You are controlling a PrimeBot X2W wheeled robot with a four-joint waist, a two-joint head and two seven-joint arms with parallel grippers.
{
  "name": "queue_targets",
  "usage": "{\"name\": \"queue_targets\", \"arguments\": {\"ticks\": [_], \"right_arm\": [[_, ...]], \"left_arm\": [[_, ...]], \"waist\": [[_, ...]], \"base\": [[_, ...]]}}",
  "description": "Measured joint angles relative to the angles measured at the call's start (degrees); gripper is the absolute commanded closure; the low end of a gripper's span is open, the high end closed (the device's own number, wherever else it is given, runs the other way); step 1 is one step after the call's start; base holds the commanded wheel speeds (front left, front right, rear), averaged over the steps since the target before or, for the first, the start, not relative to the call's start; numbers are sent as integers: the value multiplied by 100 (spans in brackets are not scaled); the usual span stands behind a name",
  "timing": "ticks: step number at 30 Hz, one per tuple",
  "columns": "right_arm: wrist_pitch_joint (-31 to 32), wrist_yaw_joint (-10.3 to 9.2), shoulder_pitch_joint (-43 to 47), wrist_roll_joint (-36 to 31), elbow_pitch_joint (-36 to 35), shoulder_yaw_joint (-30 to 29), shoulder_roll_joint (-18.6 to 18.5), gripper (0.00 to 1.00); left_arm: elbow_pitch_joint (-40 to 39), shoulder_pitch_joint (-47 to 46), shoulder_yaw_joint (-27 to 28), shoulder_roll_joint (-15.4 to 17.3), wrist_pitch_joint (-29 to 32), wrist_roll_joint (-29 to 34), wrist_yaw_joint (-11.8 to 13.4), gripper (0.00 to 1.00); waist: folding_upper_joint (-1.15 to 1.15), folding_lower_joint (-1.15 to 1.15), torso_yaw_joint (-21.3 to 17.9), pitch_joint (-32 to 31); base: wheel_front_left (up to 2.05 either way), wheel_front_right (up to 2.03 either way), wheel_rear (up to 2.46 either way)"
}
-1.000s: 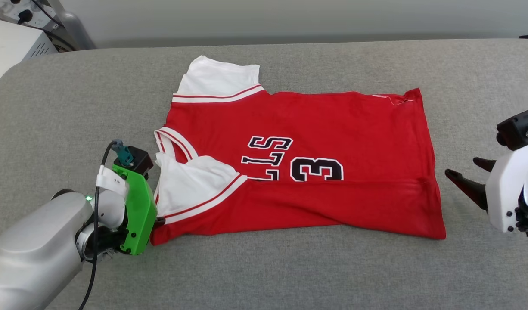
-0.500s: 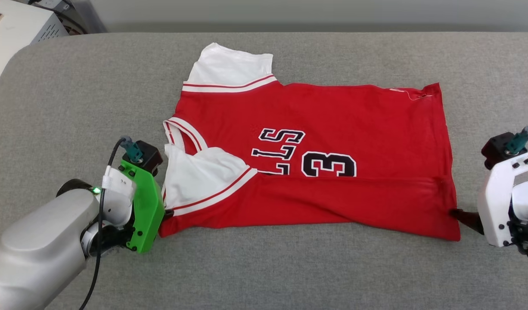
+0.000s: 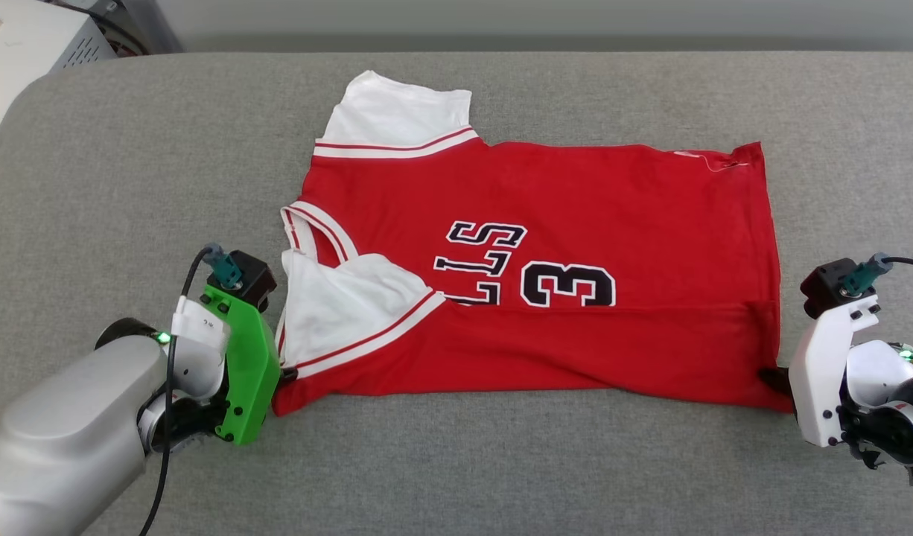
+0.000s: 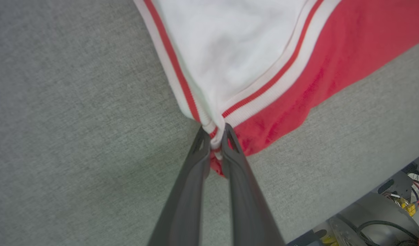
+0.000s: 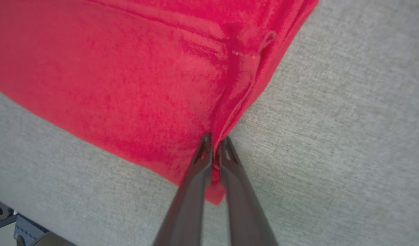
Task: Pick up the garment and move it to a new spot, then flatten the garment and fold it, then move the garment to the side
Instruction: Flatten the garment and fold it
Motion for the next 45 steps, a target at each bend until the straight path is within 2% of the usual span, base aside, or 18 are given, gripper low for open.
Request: {"name": "queue_targets", "arguments": {"ticks": [3,8,17,23,31,32,33,34,35,38,39,45], "right_arm": [[-91,0,60,158,-165,20,-73,100],[-97,0,388,344,-587,-98,-425,100],[69,0,1468,535,-1556,-682,-795,100],[238,0,1847,416,-1667,-949,-613,100],[305,0,1766,102,-1169,-1000,-111,100],[287,1,1747,88,-1139,-1000,-97,100],[242,1,1732,81,-1105,-1007,-73,94],[178,2,1733,81,-1077,-1029,-48,27],[118,2,1734,80,-1061,-1044,-29,0],[-114,1,1740,74,-1095,-1124,7,0],[-450,1,1763,29,-1269,-1318,12,0],[-1148,1,1769,-231,-1755,-1757,146,0]], "left_arm": [[-19,93,-22,54,-46,-168,0,100],[-211,189,-42,208,-36,-289,0,100],[-899,597,-136,493,20,-433,11,100],[-878,794,-168,502,13,-420,93,100],[-349,855,-162,281,-76,-364,93,100],[-305,854,-160,272,-99,-341,83,96],[-263,855,-160,254,-134,-312,63,51],[-231,856,-158,238,-201,-272,60,0],[-200,856,-147,231,-272,-258,52,0],[-196,855,-73,238,-433,-255,46,0],[-274,834,46,375,-570,-255,46,0],[-515,449,360,664,-770,-148,135,0]], "waist": [[0,0,-22,-177],[0,0,-38,-488],[0,0,8,-808],[0,0,3,-606],[0,0,-35,-252],[0,0,-32,-238],[0,0,-27,-239],[0,0,-24,-254],[0,0,-21,-282],[0,0,-14,-405],[0,0,-10,-546],[0,0,-58,-723]], "base": [[0,0,0],[0,0,0],[0,0,0],[0,0,0],[0,0,0],[0,0,0],[0,0,0],[0,0,0],[0,0,0],[0,0,0],[0,0,0],[0,0,0]]}}
